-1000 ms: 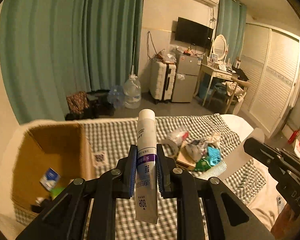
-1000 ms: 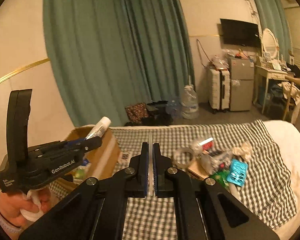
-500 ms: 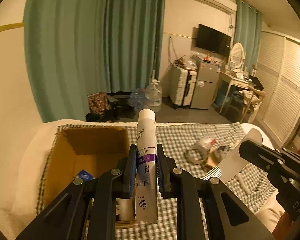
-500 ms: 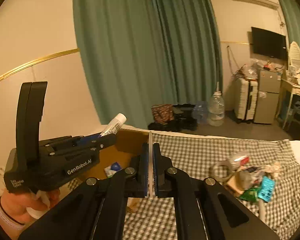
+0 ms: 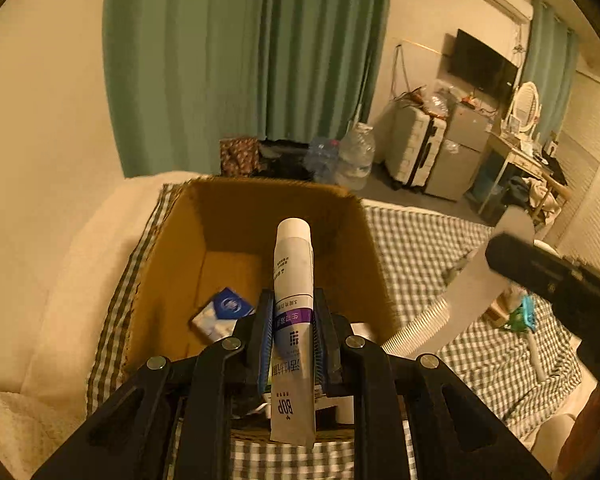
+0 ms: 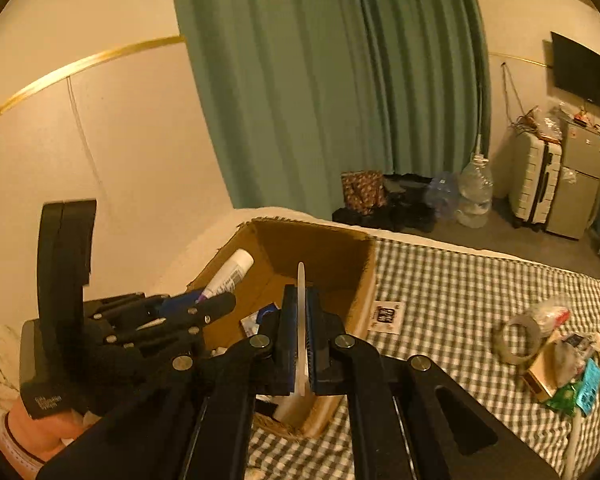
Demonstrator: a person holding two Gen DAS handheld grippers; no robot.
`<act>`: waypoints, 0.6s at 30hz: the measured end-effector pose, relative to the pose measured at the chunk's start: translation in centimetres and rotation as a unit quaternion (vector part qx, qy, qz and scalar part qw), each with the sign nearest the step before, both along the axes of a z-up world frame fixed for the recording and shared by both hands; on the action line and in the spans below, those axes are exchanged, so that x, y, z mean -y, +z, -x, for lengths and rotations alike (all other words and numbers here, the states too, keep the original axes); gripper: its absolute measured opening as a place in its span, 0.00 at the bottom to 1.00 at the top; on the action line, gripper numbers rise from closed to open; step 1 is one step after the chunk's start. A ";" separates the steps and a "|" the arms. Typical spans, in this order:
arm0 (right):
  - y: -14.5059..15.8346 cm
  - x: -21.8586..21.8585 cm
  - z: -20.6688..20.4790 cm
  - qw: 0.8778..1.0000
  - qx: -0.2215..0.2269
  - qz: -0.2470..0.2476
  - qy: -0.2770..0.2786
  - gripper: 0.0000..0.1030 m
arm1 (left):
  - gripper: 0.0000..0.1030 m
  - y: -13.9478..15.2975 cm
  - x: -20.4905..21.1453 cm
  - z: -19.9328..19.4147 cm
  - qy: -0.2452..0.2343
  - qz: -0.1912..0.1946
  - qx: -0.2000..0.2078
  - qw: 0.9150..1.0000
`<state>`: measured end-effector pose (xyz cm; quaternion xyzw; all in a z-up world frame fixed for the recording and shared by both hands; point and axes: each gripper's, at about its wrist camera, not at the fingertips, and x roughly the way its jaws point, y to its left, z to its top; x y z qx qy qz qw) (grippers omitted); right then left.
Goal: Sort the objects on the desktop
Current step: 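Open the left tool to drop the toothpaste tube into the box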
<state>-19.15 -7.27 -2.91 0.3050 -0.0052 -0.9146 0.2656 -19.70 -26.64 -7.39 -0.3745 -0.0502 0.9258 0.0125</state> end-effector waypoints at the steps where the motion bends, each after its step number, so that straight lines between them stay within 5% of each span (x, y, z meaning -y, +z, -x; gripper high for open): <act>1: -0.3 0.6 0.4 1.000 0.001 -0.003 0.003 0.03 | 0.17 -0.6 0.5 0.1 0.003 -0.001 0.004 1.000; 12: -2.0 5.1 4.3 0.999 0.023 -0.023 0.002 0.04 | 0.19 -4.0 3.0 0.8 0.010 -0.015 0.036 0.999; 14: -1.9 5.4 5.1 0.999 0.036 -0.019 -0.008 0.23 | 0.28 -4.2 2.8 0.8 0.005 -0.007 0.044 0.999; 15: -1.7 5.4 5.4 0.999 0.044 -0.018 -0.015 0.58 | 0.48 -4.3 2.8 0.8 0.002 -0.006 0.047 0.999; 16: -1.6 5.2 5.8 0.998 0.045 -0.014 -0.035 0.81 | 0.61 -4.3 2.7 0.8 0.000 -0.003 0.051 0.999; 17: -1.2 4.8 5.8 0.998 0.039 -0.006 -0.051 0.82 | 0.83 -4.3 2.5 0.5 0.008 0.002 0.048 0.999; 18: -0.8 4.4 5.7 0.998 0.032 0.001 -0.059 0.82 | 0.90 -4.2 2.6 0.4 0.013 0.005 0.043 0.999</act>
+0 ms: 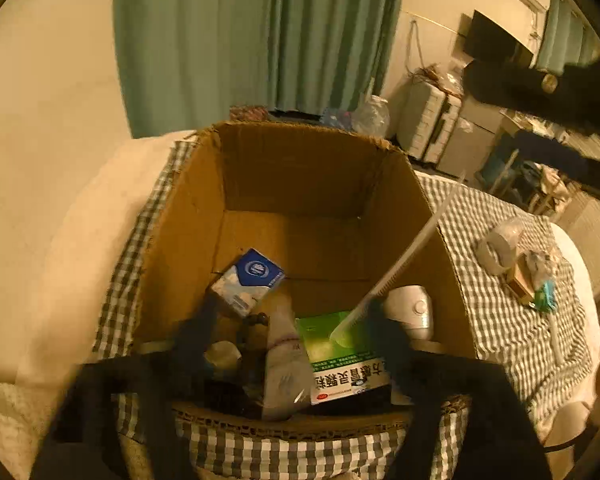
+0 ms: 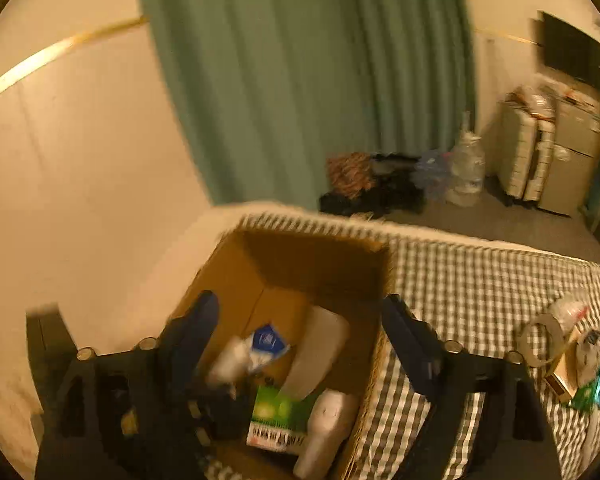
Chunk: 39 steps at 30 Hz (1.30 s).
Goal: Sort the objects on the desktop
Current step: 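Open the left tool to drop the toothpaste tube into the box, then move both open tools back over the remaining items on the bedspread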
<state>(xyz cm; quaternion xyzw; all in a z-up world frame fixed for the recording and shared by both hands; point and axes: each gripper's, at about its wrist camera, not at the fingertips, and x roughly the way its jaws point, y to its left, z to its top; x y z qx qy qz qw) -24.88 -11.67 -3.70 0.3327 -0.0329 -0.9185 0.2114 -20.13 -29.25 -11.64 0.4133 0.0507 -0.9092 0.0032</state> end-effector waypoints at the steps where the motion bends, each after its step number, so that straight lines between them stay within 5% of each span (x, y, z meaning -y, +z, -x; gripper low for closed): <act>1: 0.4 -0.4 -0.1 1.000 -0.006 0.003 -0.004 0.82 | 0.91 0.2 -0.2 -0.4 0.005 0.004 -0.012 1.000; 9: 1.0 -7.0 -2.4 0.997 -0.036 -0.012 -0.064 0.82 | 0.98 0.5 -2.4 -1.8 0.005 0.030 -0.019 0.999; 24: -4.8 -32.4 -9.3 0.962 0.011 -0.054 -0.266 0.82 | 1.00 1.6 -17.9 -6.1 -0.051 0.015 -0.014 0.998; 32: -9.4 -41.0 -10.7 0.937 0.044 -0.057 -0.343 0.82 | 1.00 -2.1 -27.2 -5.2 -0.096 0.022 0.011 0.995; 39: -14.7 -42.9 -9.4 0.932 0.094 -0.046 -0.347 0.82 | 1.00 -5.8 -33.5 -2.6 -0.116 0.028 -0.002 0.993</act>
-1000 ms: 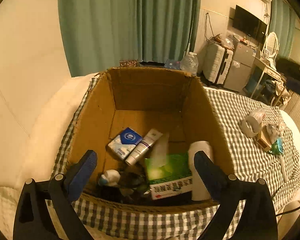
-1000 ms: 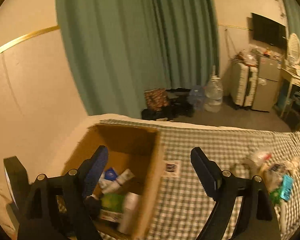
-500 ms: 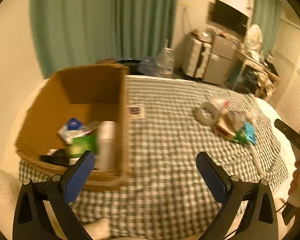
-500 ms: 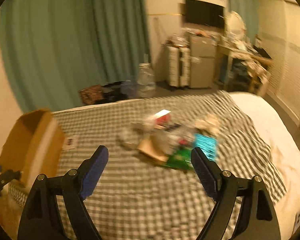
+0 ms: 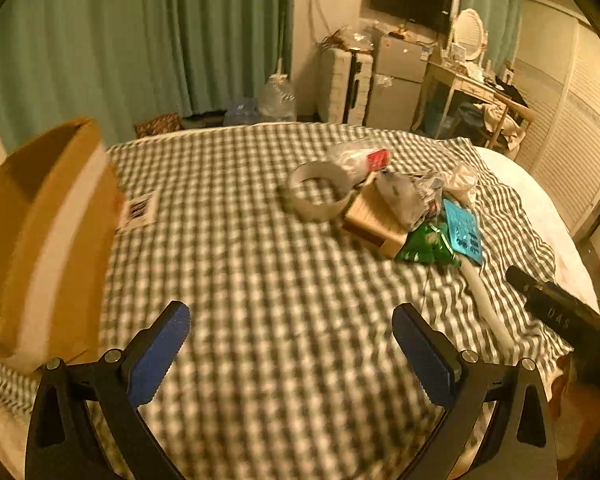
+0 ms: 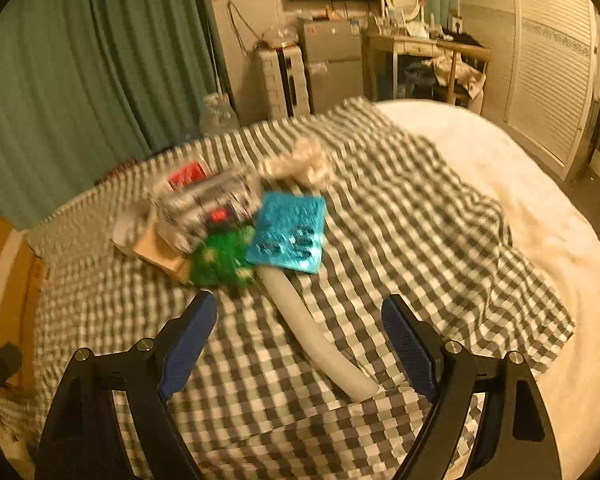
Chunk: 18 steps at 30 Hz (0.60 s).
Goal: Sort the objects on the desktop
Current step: 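Move both open tools back over the remaining items on the bedspread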
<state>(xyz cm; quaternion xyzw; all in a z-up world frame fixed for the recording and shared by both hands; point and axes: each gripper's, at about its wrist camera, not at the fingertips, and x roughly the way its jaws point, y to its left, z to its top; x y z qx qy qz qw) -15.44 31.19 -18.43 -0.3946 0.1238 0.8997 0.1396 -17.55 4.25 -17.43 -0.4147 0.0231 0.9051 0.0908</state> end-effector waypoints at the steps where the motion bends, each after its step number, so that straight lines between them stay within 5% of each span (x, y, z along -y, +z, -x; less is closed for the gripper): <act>1: -0.4 -0.1 0.4 1.000 0.004 0.003 -0.003 0.82 | 1.00 -0.7 -1.0 0.9 -0.007 0.003 0.002 1.000; 8: -3.0 -0.8 3.8 1.000 0.013 0.009 -0.008 0.82 | 1.00 -4.0 -3.6 7.2 -0.010 0.030 0.010 0.999; 18: -4.5 -1.9 9.4 1.000 0.013 0.014 -0.017 0.82 | 1.00 -6.6 -2.8 14.3 0.030 -0.016 0.014 0.999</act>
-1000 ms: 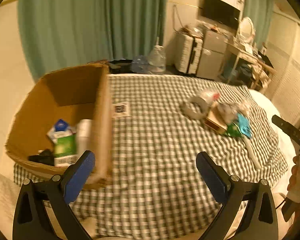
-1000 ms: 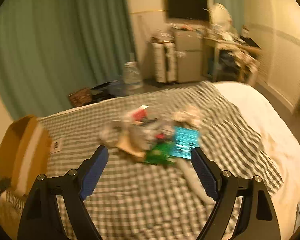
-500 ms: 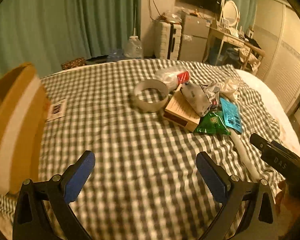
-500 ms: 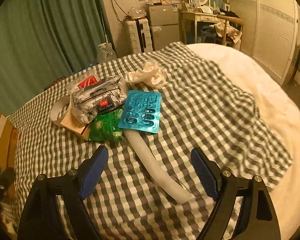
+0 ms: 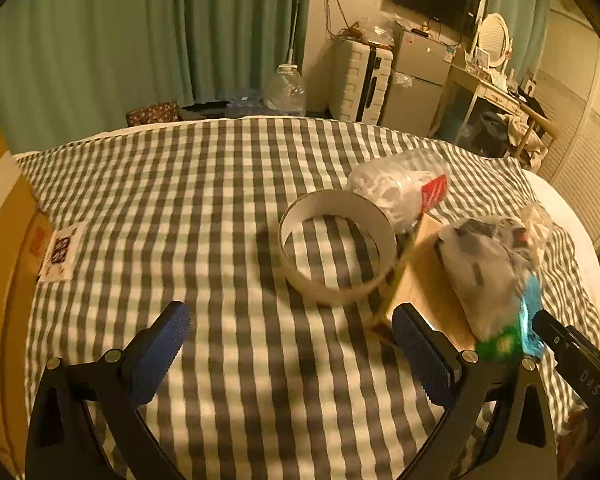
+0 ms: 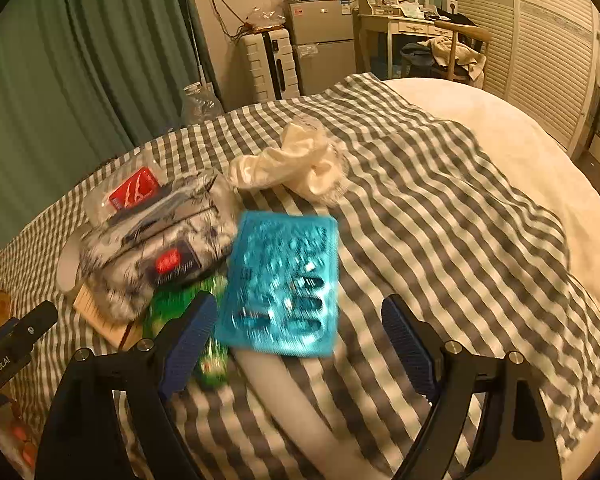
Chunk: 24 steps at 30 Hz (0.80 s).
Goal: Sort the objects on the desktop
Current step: 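Move both open tools back over the remaining items on the bedspread, then grasp the tape roll with left tool while right tool grips the teal blister pack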
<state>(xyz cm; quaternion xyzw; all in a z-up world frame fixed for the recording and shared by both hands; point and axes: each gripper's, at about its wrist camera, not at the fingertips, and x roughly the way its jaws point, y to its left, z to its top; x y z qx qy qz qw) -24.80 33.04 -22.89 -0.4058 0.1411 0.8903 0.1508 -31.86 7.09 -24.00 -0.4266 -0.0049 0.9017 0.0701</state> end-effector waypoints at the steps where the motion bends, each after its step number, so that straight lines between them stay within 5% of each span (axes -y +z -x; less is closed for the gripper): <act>1: -0.1 0.1 0.4 1.000 -0.001 0.000 0.002 0.82 | 1.00 -0.3 -0.2 0.4 -0.001 0.000 0.000 1.000; 6: -1.6 0.5 2.4 0.999 0.020 -0.037 -0.002 0.82 | 1.00 -1.3 -1.1 2.3 -0.010 -0.016 -0.003 1.000; 14: -3.2 -0.8 3.4 0.999 0.030 -0.024 -0.011 0.82 | 1.00 -2.0 -1.8 5.4 -0.011 -0.050 0.002 0.999; 17: -3.1 -0.6 3.3 0.999 0.028 -0.027 -0.003 0.70 | 1.00 -1.8 -2.6 5.9 -0.025 -0.064 0.015 0.998; 24: -2.9 -0.5 3.2 0.999 0.028 -0.020 0.000 0.68 | 1.00 -1.7 -4.9 6.4 -0.056 -0.033 -0.003 0.998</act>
